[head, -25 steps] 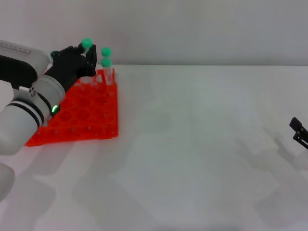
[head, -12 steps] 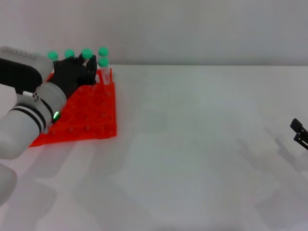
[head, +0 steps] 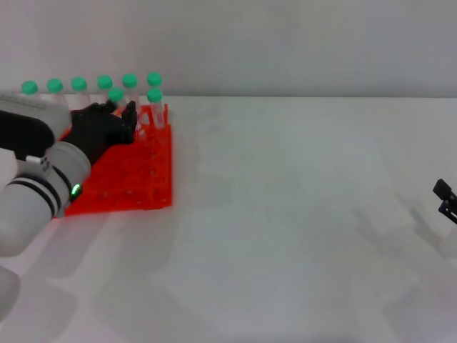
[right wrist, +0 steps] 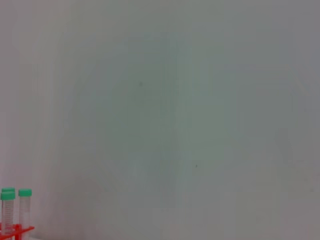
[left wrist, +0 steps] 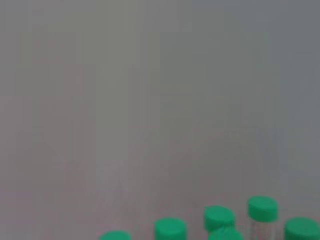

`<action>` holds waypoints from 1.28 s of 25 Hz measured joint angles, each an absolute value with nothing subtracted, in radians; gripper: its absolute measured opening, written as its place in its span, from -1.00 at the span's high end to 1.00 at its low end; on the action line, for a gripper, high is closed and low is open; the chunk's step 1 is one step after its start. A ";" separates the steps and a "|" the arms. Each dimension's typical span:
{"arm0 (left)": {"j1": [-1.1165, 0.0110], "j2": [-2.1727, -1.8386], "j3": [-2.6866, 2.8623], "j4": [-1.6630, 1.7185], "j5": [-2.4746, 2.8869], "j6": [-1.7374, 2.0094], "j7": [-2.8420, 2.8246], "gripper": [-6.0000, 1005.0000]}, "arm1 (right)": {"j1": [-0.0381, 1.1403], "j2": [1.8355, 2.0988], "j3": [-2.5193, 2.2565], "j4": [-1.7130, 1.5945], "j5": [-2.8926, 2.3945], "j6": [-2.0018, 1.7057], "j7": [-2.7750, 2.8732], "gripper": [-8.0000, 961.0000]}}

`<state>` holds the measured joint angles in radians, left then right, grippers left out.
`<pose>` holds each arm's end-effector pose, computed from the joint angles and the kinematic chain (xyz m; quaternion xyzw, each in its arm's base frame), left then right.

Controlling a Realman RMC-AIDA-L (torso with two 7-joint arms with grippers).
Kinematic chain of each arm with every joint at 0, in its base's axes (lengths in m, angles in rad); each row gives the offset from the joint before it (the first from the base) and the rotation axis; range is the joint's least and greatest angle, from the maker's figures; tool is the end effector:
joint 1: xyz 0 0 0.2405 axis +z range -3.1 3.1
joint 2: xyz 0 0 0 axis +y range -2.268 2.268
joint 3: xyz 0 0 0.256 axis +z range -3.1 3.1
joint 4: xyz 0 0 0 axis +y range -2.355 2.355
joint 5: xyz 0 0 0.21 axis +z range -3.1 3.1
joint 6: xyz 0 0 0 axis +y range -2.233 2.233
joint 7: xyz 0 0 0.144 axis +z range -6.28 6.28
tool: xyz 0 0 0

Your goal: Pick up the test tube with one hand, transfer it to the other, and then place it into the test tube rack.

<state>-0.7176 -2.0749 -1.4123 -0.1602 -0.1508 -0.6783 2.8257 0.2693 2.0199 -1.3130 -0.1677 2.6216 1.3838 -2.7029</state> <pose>-0.2741 0.4250 -0.0374 -0.7754 -0.2659 -0.2171 0.5301 0.3498 0.2762 0.0125 -0.7670 0.1818 0.3351 0.5161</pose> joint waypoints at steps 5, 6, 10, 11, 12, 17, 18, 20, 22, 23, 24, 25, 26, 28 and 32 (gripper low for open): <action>-0.639 -2.077 -1.430 -0.250 -0.148 -0.710 2.826 0.22 | 0.257 2.017 -1.294 -0.162 2.622 1.400 -2.703 -0.81; -0.611 -2.077 -1.430 -0.270 -0.146 -0.726 2.826 0.17 | 0.258 2.017 -1.290 -0.159 2.622 1.401 -2.703 -0.81; -0.549 -2.079 -1.426 -0.293 -0.142 -0.810 2.826 0.01 | 0.260 2.017 -1.287 -0.159 2.622 1.405 -2.704 -0.81; -0.544 -2.079 -1.425 -0.293 -0.142 -0.812 2.826 -0.04 | 0.260 2.017 -1.286 -0.161 2.622 1.405 -2.704 -0.81; -0.537 -2.079 -1.425 -0.293 -0.142 -0.814 2.826 -0.08 | 0.260 2.017 -1.286 -0.163 2.622 1.405 -2.704 -0.81; -0.452 -2.084 -1.428 -0.285 -0.152 -0.892 2.825 -0.42 | 0.259 2.017 -1.248 -0.157 2.622 1.405 -2.712 -0.81; -0.424 -2.085 -1.429 -0.283 -0.165 -0.932 2.825 -0.50 | 0.257 2.017 -1.234 -0.155 2.622 1.405 -2.714 -0.81; -0.369 -2.086 -1.430 -0.281 -0.208 -1.007 2.825 -0.62 | 0.253 2.017 -1.212 -0.152 2.622 1.405 -2.715 -0.81; -0.310 -2.089 -1.430 -0.280 -0.279 -1.092 2.823 -0.70 | 0.251 2.017 -1.176 -0.138 2.622 1.412 -2.715 -0.81; -0.284 -2.090 -1.427 -0.280 -0.315 -1.129 2.819 -0.74 | 0.251 2.017 -1.160 -0.129 2.622 1.415 -2.715 -0.81; -0.257 -2.091 -1.424 -0.279 -0.353 -1.167 2.813 -0.78 | 0.251 2.017 -1.147 -0.123 2.622 1.419 -2.715 -0.81; -0.242 -2.092 -1.421 -0.278 -0.374 -1.192 2.806 -0.78 | 0.251 2.017 -1.137 -0.117 2.622 1.421 -2.715 -0.81; -0.221 -2.093 -1.418 -0.277 -0.396 -1.222 2.793 -0.78 | 0.251 2.017 -1.130 -0.114 2.622 1.422 -2.715 -0.81; -0.197 -2.093 -1.414 -0.260 -0.408 -1.271 2.756 -0.78 | 0.251 2.017 -1.127 -0.109 2.622 1.422 -2.715 -0.81; -0.188 -2.094 -1.403 -0.188 -0.401 -1.384 2.682 -0.78 | 0.253 2.017 -1.126 -0.104 2.622 1.422 -2.711 -0.81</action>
